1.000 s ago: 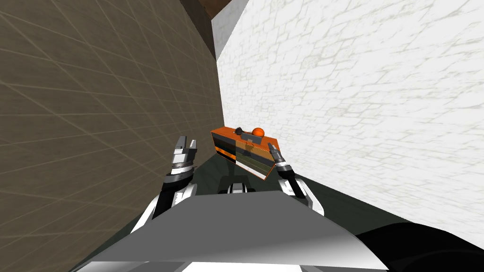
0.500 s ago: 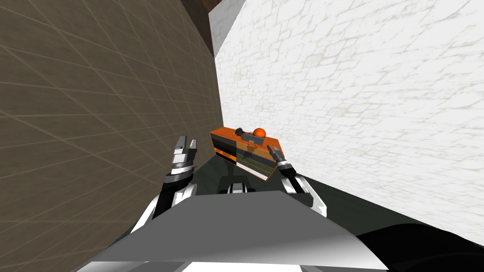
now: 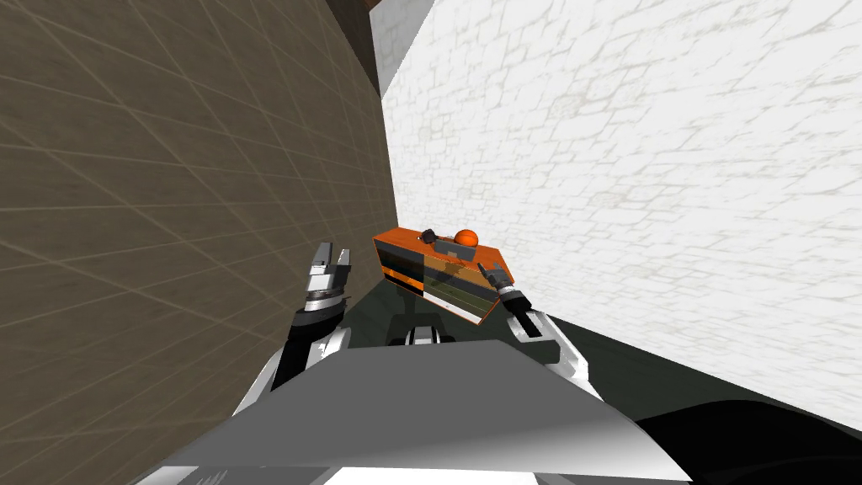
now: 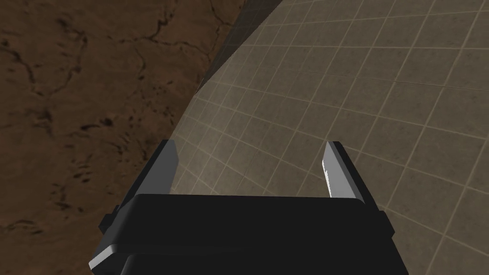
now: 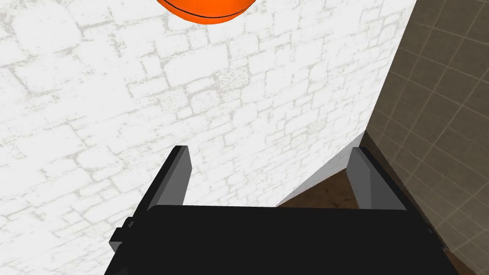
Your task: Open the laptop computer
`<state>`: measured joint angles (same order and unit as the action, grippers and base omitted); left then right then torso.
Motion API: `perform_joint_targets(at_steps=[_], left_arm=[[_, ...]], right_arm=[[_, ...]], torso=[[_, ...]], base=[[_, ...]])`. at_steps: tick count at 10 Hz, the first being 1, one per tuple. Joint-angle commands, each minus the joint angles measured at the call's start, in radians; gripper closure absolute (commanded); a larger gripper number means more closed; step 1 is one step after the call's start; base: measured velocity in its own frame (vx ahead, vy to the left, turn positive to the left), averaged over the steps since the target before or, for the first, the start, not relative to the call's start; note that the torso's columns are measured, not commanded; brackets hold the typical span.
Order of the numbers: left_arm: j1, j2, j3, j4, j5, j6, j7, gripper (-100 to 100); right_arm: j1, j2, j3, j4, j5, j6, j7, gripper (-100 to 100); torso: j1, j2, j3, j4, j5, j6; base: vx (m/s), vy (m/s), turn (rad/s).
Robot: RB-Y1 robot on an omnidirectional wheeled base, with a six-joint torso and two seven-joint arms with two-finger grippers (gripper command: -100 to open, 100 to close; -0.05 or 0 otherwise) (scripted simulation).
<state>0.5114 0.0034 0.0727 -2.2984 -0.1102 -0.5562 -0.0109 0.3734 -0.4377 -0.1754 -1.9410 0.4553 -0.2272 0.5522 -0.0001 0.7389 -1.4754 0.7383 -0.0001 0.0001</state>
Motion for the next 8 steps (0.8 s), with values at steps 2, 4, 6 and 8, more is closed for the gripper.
perform_joint_targets(at_steps=[2,4,6,8], left_arm=[[0.000,0.000,0.000,0.000,0.000,0.000,0.000,0],[0.000,0.000,0.000,0.000,0.000,0.000,0.000,0],[0.000,0.000,0.000,0.000,0.000,0.000,0.000,0],[0.000,0.000,0.000,0.000,0.000,0.000,0.000,0]], right_arm=[[-0.039,-0.067,-0.029,0.105,0.099,0.065,0.094,-100],[-0.061,-0.101,-0.042,0.164,0.146,0.099,0.142,-100],[-0.073,-0.117,-0.047,0.194,0.167,0.116,0.165,-100],[-0.095,-0.148,-0.056,0.253,0.205,0.148,0.209,-100]], torso=[[0.001,-0.004,-0.002,-0.001,0.000,0.000],[0.000,-0.001,-0.001,0.000,0.000,0.000],[-0.001,0.001,0.001,0.000,0.000,0.000],[-0.003,0.000,0.000,0.000,-0.001,0.000]], base=[[0.125,0.143,-0.032],[0.109,0.134,-0.006],[0.065,0.101,0.000],[0.081,0.069,0.010]])
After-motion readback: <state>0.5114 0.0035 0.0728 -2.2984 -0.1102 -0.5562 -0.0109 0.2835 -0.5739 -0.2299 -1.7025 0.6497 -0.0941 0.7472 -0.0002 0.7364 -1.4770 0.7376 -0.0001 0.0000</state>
